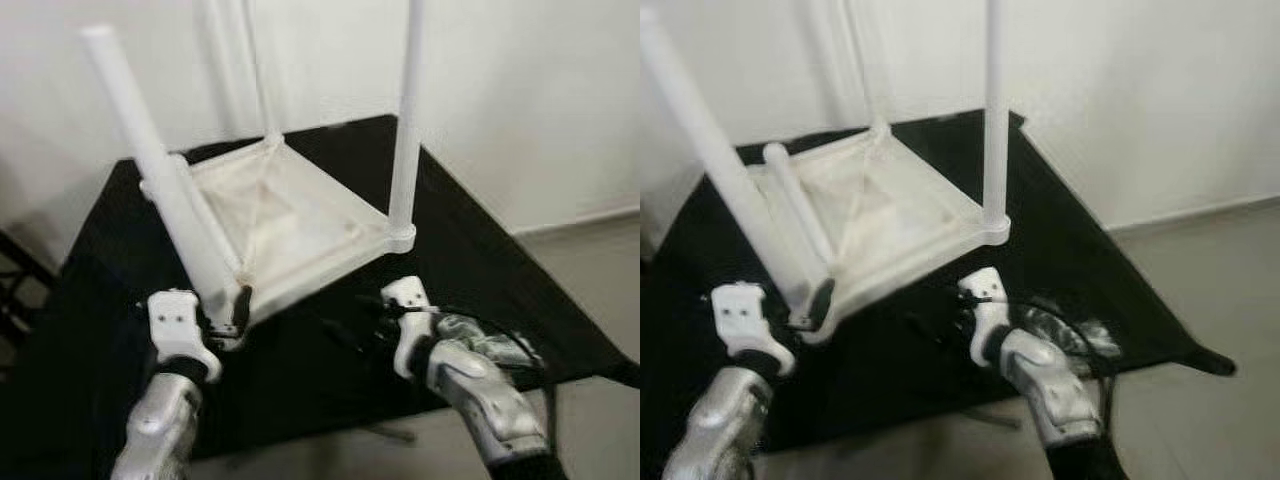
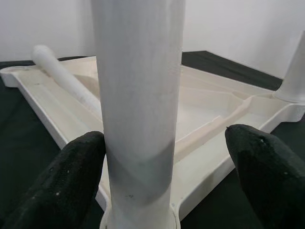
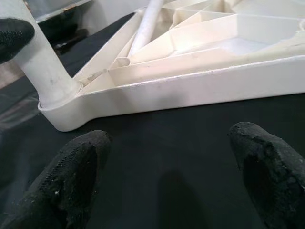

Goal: Building children table

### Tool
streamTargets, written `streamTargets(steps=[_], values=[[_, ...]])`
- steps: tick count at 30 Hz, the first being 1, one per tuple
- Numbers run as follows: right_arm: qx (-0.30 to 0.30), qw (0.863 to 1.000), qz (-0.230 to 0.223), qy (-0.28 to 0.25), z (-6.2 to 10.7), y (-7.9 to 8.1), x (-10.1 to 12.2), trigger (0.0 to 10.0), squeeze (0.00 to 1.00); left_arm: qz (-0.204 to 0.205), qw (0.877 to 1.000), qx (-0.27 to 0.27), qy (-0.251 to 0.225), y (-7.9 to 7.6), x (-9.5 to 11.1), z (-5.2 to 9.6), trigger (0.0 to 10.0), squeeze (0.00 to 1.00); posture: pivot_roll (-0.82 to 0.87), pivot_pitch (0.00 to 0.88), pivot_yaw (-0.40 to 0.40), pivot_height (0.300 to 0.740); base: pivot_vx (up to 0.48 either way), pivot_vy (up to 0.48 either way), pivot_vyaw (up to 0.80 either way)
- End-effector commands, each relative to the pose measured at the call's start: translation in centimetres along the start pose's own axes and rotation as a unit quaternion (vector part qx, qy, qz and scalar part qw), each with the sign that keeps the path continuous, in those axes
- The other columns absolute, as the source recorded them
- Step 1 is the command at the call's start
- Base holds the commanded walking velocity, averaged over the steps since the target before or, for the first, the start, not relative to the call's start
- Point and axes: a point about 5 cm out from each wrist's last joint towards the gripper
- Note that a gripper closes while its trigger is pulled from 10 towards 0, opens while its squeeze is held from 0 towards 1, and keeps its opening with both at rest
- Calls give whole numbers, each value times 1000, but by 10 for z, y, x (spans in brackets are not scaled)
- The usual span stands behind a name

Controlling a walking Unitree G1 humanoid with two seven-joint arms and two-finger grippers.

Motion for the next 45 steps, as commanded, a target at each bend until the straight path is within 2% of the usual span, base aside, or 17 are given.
streamTargets(steps=[1, 17, 20, 24, 26, 29, 34, 38, 45], values=[[9, 1000, 5, 1, -4, 5, 0, 10000, 0, 1, 1000, -8, 2, -1, -1, 0, 10000, 0, -117, 0, 60, 740, 0, -480, 0], [9, 1000, 3, 1, -4, 4, 0, 10000, 0, 13, 1000, -4, -2, -1, 0, -5, 10000, 0, -112, 0, 59, 740, 0, -471, 0], [9, 1000, 3, 1, -4, 4, 0, 10000, 0, 15, 1000, 2, -3, 1, 0, -6, 10000, 0, -113, 0, 58, 740, 0, 0, 0], [8, 1000, 4, 1, -4, 4, 0, 10000, 0, 7, 999, 35, 4, 9, -2, -7, 10000, 0, -115, 0, 59, 740, 0, 0, 0], [8, 1000, 5, 1, -4, 3, 0, 10000, 0, -6, 997, 77, 24, 23, -8, -5, 10000, 0, -115, 0, 59, 740, 0, 0, 0], [8, 1000, 6, 1, -4, 3, 0, 10000, 0, -4, 996, 81, 27, 27, -9, -3, 10000, 0, -112, 0, 56, 740, 0, 0, 0], [7, 1000, 8, -1, -4, 3, 1, 10000, 0, 0, 999, 50, 11, 18, -4, -2, 10000, 0, -106, 0, 54, 740, 0, 0, 0], [-2, 1000, 18, -9, -5, 2, 4, 10000, 0, -11, 1000, 29, 5, 8, -2, -7, 10000, 0, -111, 0, 54, 740, 0, 0, 0], [-6, 1000, 29, -11, -5, 2, 5, 10000, 0, -15, 1000, 22, 7, 3, -1, -14, 10000, 0, -114, 0, 55, 740, 0, -471, 0]])
Point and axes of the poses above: a point about 5 cm out from each wrist's last joint towards the gripper, its own z axis pointing back from the gripper into the wrist, its own x axis along the axis of the wrist's last joint, y = z × x, and after that the axes turned 13 degrees about -z, right-handed
